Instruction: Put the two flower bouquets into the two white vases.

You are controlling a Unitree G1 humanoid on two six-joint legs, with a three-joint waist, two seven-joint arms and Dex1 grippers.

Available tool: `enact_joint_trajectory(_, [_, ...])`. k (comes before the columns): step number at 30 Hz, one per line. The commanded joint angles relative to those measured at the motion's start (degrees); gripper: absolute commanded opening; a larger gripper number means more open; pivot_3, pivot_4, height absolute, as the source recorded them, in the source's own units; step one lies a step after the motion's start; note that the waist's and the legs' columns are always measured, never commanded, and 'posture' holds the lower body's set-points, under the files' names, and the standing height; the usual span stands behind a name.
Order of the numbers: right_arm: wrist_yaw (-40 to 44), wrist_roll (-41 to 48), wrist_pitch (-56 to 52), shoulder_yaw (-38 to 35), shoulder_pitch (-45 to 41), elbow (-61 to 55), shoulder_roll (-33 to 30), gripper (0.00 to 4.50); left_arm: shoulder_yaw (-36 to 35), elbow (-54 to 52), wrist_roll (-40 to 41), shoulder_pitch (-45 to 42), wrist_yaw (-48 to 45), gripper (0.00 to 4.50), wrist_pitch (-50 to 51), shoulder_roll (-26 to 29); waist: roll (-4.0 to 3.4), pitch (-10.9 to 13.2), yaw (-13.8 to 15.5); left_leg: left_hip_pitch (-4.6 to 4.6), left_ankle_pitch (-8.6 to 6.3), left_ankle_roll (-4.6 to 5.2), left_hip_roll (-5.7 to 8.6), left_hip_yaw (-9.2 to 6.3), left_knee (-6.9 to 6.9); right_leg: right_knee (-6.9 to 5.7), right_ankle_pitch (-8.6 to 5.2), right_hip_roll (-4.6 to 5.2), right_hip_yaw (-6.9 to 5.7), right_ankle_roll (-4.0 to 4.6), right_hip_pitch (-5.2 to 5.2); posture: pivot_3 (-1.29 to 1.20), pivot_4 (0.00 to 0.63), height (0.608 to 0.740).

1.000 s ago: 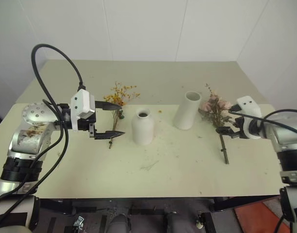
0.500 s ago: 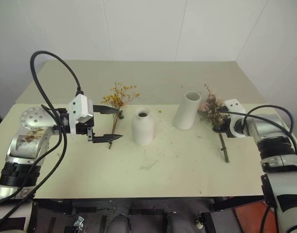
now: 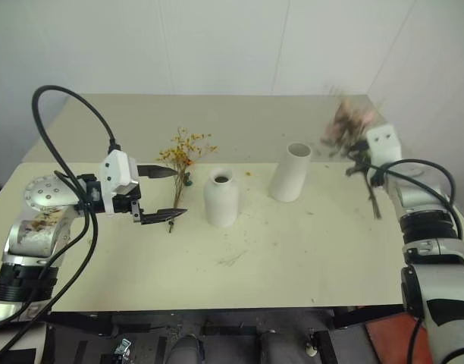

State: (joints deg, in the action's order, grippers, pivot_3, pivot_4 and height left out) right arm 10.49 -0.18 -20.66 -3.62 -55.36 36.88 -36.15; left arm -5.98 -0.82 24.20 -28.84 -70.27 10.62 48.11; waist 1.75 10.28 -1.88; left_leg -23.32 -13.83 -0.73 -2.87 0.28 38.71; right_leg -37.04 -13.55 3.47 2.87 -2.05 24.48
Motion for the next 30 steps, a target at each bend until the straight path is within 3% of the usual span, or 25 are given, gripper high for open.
enact_joint_trajectory(1, [-5.16,6.02,13.28,-9.32,-5.74,-2.55,2.87,0.2,-3.77,-3.06,4.22,0.0,0.91,4.5,1.75,-0.16,0.0,0.0,-0.64,0.0,0.0,0.0,0.0,0.0,0.0,-0.01,0.0,0.01,0.01,0.0,0.0,0.0,0.15,0.74])
enact_joint_trajectory(6, [4.22,20.18,23.03,-17.94,-5.11,-8.43,9.68,0.2,-4.47,-5.84,6.83,1.2,2.25,4.5,3.96,-1.2,-0.01,0.0,-0.72,0.06,0.0,0.0,-0.05,-0.05,-0.05,-0.04,0.01,-0.01,-0.03,0.0,-0.11,0.0,0.15,0.74])
enact_joint_trajectory(11, [9.36,26.74,24.94,-18.84,-3.36,-14.05,15.56,0.2,-5.85,-7.59,8.99,1.72,3.79,4.5,4.92,-2.13,-0.03,0.01,-0.7,0.08,0.0,0.0,-0.05,-0.06,-0.04,-0.07,0.03,0.0,-0.05,-0.01,-0.12,0.0,0.15,0.74])
enact_joint_trajectory(18, [11.61,26.87,23.27,-15.59,-0.98,-16.75,19.33,0.2,-6.27,-7.73,8.98,1.98,4.42,4.5,5.5,-1.82,-0.06,0.02,-0.66,0.09,0.0,0.0,-0.05,-0.06,-0.05,-0.08,0.03,0.0,-0.06,0.0,-0.12,0.0,0.15,0.74])
enact_joint_trajectory(30, [13.35,25.33,22.61,-12.21,2.27,-17.51,20.04,0.2,-5.64,-8.89,8.22,2.84,5.45,4.5,5.97,-2.02,-0.08,0.04,-0.61,0.1,0.0,0.0,-0.05,-0.06,-0.05,-0.06,0.03,0.0,-0.07,0.0,-0.11,0.0,0.15,0.74])
